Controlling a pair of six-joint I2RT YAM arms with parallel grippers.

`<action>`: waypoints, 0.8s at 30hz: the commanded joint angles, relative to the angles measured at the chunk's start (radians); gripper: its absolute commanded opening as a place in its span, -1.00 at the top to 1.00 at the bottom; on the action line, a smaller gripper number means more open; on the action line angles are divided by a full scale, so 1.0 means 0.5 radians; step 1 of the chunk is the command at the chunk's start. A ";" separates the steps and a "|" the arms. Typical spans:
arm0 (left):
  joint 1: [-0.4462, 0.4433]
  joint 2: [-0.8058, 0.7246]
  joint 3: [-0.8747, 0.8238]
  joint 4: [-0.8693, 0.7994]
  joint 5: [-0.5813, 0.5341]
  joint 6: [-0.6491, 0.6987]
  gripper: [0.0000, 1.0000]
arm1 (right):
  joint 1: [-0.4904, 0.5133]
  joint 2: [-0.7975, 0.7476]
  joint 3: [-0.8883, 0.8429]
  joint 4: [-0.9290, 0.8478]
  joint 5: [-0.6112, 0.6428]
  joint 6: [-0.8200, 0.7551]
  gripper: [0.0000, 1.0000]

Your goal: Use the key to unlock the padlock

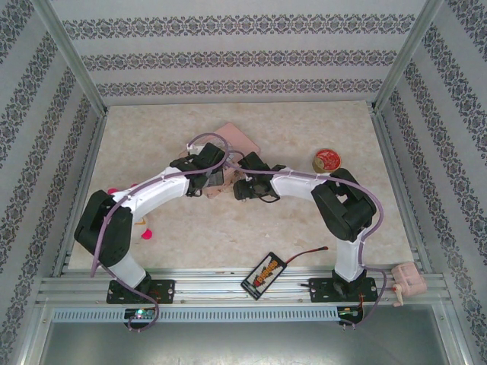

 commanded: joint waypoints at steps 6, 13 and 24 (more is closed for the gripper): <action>0.024 0.084 0.041 -0.225 -0.085 0.027 -0.99 | -0.008 -0.035 -0.069 -0.056 0.058 -0.019 0.02; 0.025 0.041 0.032 -0.280 -0.141 0.004 -0.99 | -0.017 -0.113 -0.100 -0.033 -0.044 -0.033 0.56; 0.024 -0.257 -0.107 -0.125 -0.010 -0.101 -0.99 | -0.067 -0.187 -0.163 0.021 -0.240 -0.008 0.87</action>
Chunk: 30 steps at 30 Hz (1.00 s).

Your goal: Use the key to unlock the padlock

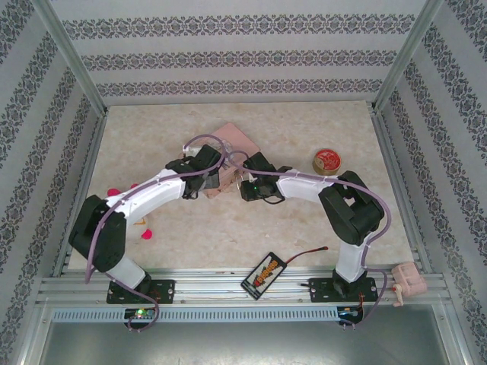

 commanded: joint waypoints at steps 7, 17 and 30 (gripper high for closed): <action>0.023 -0.305 -0.218 0.224 0.203 -0.212 -0.99 | -0.023 -0.106 -0.063 -0.045 -0.104 0.036 0.97; 0.024 -0.441 -0.472 0.602 0.254 -0.273 -0.99 | -0.031 -0.187 -0.064 -0.017 -0.245 0.134 1.00; 0.003 -0.237 -0.458 0.645 0.172 -0.156 -0.99 | -0.105 -0.221 -0.104 0.097 -0.414 0.281 1.00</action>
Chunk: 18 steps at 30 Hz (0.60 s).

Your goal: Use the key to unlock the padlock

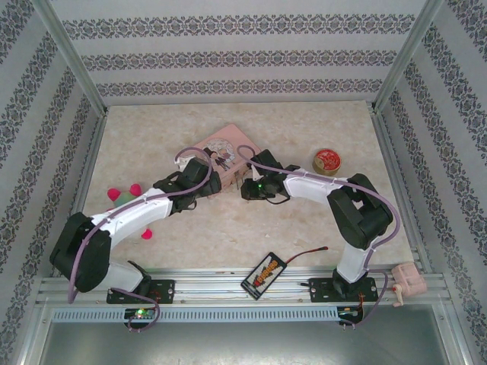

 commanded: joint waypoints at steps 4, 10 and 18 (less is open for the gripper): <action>0.003 0.130 0.091 0.011 -0.235 0.062 -0.99 | -0.055 -0.090 -0.103 0.243 -0.182 0.197 1.00; 0.004 0.169 0.092 -0.020 -0.342 0.081 -0.99 | -0.085 -0.099 -0.196 0.362 -0.199 0.310 1.00; 0.003 0.159 0.053 -0.026 -0.345 0.053 -0.99 | -0.110 -0.094 -0.284 0.573 -0.251 0.471 1.00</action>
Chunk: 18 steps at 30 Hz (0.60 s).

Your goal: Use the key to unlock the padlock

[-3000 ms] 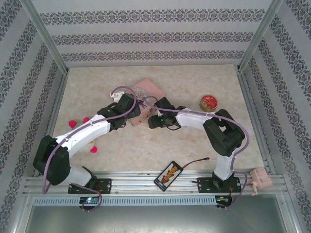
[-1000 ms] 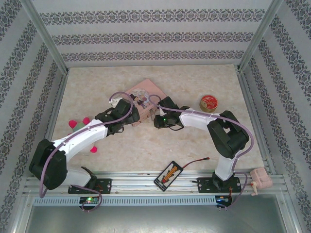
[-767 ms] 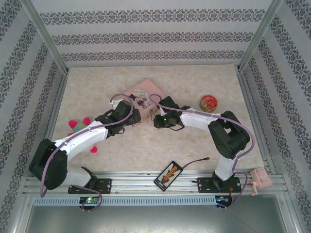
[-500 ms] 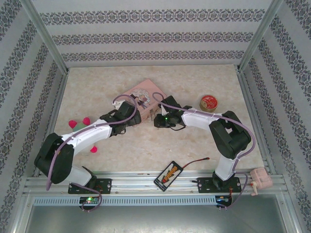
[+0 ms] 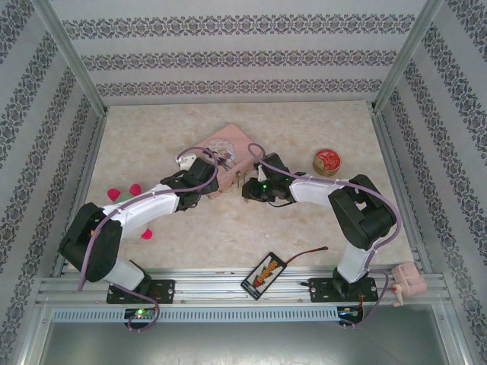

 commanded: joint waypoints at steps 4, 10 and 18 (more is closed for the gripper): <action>0.005 0.005 -0.019 -0.042 -0.071 -0.002 -0.99 | -0.026 -0.060 -0.030 0.152 -0.027 0.131 1.00; 0.006 -0.002 -0.029 -0.059 -0.071 -0.021 -0.99 | -0.029 -0.065 -0.050 0.197 -0.036 0.176 1.00; 0.010 -0.012 -0.037 -0.091 -0.074 -0.030 -0.99 | -0.029 -0.059 -0.081 0.298 -0.035 0.252 1.00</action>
